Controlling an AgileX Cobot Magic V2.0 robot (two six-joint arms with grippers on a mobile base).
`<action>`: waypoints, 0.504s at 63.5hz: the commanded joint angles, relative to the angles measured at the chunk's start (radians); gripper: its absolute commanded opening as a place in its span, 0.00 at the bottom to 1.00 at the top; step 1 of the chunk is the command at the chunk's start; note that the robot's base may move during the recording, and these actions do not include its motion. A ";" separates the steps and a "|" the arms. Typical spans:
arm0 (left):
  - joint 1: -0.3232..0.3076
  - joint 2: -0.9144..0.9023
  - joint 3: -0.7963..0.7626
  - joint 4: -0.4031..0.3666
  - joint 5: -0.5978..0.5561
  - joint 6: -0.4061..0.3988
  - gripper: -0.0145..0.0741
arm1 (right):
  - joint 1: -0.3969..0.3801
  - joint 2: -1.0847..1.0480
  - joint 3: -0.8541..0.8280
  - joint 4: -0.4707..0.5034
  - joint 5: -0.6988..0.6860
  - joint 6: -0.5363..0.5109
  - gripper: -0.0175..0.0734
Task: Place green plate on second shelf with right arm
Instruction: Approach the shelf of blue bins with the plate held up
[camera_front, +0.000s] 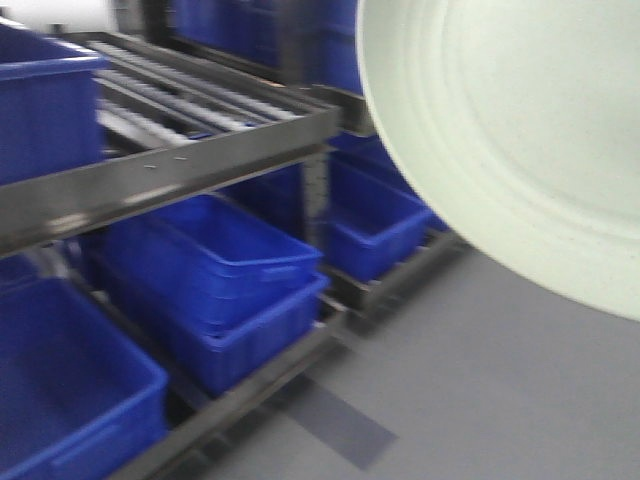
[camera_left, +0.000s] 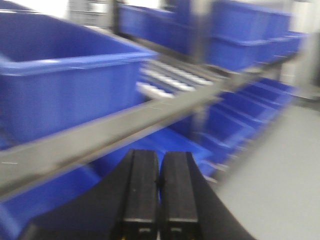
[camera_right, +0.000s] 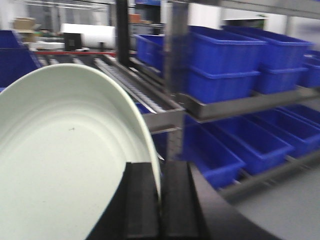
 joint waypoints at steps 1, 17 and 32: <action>0.000 -0.017 0.041 -0.003 -0.082 -0.004 0.31 | -0.001 0.011 -0.037 -0.016 -0.061 0.008 0.23; 0.000 -0.017 0.041 -0.003 -0.082 -0.004 0.31 | -0.001 0.011 -0.037 -0.016 -0.032 0.008 0.23; 0.000 -0.017 0.041 -0.003 -0.082 -0.004 0.31 | -0.001 0.011 -0.037 -0.016 0.001 0.008 0.23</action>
